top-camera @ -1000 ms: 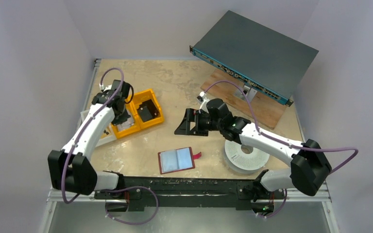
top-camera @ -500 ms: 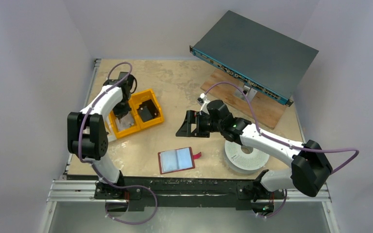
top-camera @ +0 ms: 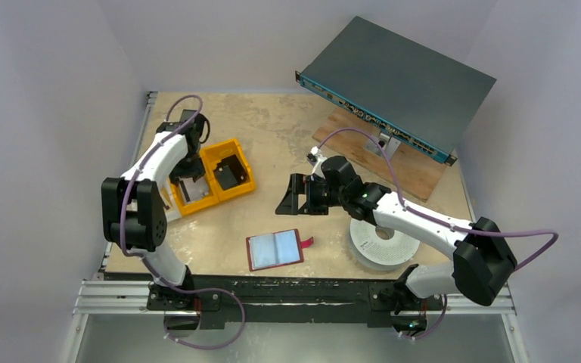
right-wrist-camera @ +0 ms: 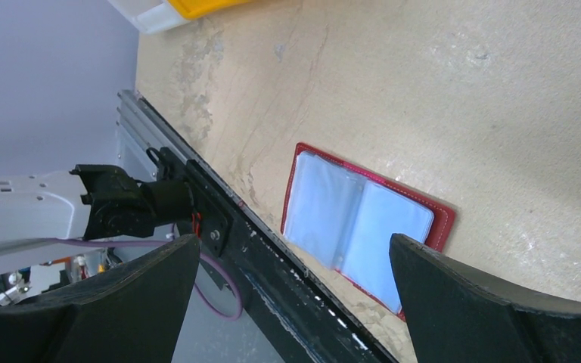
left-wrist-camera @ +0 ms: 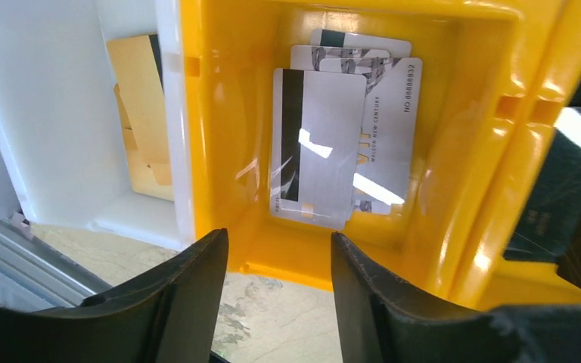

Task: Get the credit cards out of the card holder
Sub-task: Place the credit card in the storage box, then remove the credit card from the card holder.

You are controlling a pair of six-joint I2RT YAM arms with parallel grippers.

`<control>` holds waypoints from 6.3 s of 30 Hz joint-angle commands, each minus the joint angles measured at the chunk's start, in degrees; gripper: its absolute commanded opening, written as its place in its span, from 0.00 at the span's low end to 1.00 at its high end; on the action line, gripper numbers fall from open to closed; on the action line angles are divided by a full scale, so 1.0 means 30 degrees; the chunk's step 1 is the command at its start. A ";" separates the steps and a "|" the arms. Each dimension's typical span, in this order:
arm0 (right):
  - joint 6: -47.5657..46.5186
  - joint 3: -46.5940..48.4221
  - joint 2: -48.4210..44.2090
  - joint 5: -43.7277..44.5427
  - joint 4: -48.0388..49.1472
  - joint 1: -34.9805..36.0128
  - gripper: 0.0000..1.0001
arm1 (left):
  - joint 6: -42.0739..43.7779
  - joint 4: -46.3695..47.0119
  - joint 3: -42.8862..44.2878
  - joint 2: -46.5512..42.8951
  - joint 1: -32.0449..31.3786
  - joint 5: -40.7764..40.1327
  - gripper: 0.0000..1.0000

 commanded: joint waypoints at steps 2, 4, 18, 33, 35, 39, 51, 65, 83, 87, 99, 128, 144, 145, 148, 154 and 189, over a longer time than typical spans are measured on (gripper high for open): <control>-0.0463 0.1072 0.0254 0.0751 -0.0119 0.0022 0.99 | 0.0520 -0.0398 0.0777 -0.2720 0.0142 0.0975 0.60; -0.0488 0.1157 0.0296 0.0815 -0.0220 0.0030 0.99 | 0.0549 -0.0438 0.0553 -0.3510 0.0127 0.1398 0.68; -0.0093 0.0765 0.0375 0.1926 -0.0178 0.0143 0.99 | 0.0213 0.1223 -0.5920 -1.2271 -0.0057 0.7927 0.90; 0.1205 0.1675 0.2715 0.6977 -0.1121 0.5380 0.95 | -0.4663 0.2262 -1.3167 -1.8928 -0.2847 1.1885 0.91; 0.1310 0.1968 0.3339 0.7740 -0.1482 0.6032 0.92 | -0.5352 0.2333 -1.3889 -1.9248 -0.3141 1.1707 0.91; 0.1407 0.2583 0.4653 0.8778 -0.1901 0.7035 0.84 | -0.6360 0.2717 -1.4864 -1.9928 -0.3568 1.1635 0.91; 0.1140 0.4656 0.7840 0.9811 -0.2599 0.7737 0.63 | -0.6866 0.3527 -1.6055 -2.0256 -0.3663 1.2575 0.91; 0.1411 0.4207 0.9791 0.8947 -0.2371 0.7602 0.24 | -0.6476 0.5064 -1.6484 -1.9189 -0.4120 1.4581 0.88; 0.1811 0.1375 0.9649 0.6554 0.0478 0.6480 0.04 | -0.9538 1.0322 -1.7162 -1.5435 -0.9726 1.4788 0.43; 0.1798 0.1136 0.9616 0.6548 0.0753 0.6339 0.03 | -0.9555 0.9998 -1.7123 -1.5073 -1.0033 1.3915 0.40; 0.1826 0.0791 0.9416 0.5972 0.1175 0.6139 0.02 | -0.9387 1.1055 -1.7847 -1.3564 -1.0171 1.3324 0.38; 0.1650 0.1175 0.8809 0.5547 0.0986 0.6030 0.05 | -0.9618 1.2208 -1.7233 -1.2199 -1.0581 1.3132 0.00; 0.1513 0.2561 0.4690 0.5437 -0.0340 0.5489 0.43 | -0.9093 0.9872 -1.5980 -1.4540 -1.0945 1.2742 0.00; 0.1443 0.2586 0.4471 0.5577 -0.0548 0.5393 0.43 | -0.9178 0.9936 -1.5833 -1.4436 -1.1110 1.2752 0.00; 0.1240 0.2391 0.3697 0.6080 -0.1135 0.4978 0.43 | -0.9536 1.0287 -1.5439 -1.4033 -1.1835 1.2711 0.00; 0.0972 0.1301 0.1912 0.6708 -0.1938 0.3959 0.44 | -1.0250 1.1505 -1.4483 -1.2423 -1.3196 1.2455 0.01; 0.1154 -0.0601 0.0168 0.6612 -0.1544 0.3728 0.45 | -0.9282 1.0722 -1.1824 -0.9549 -1.3413 1.0843 0.59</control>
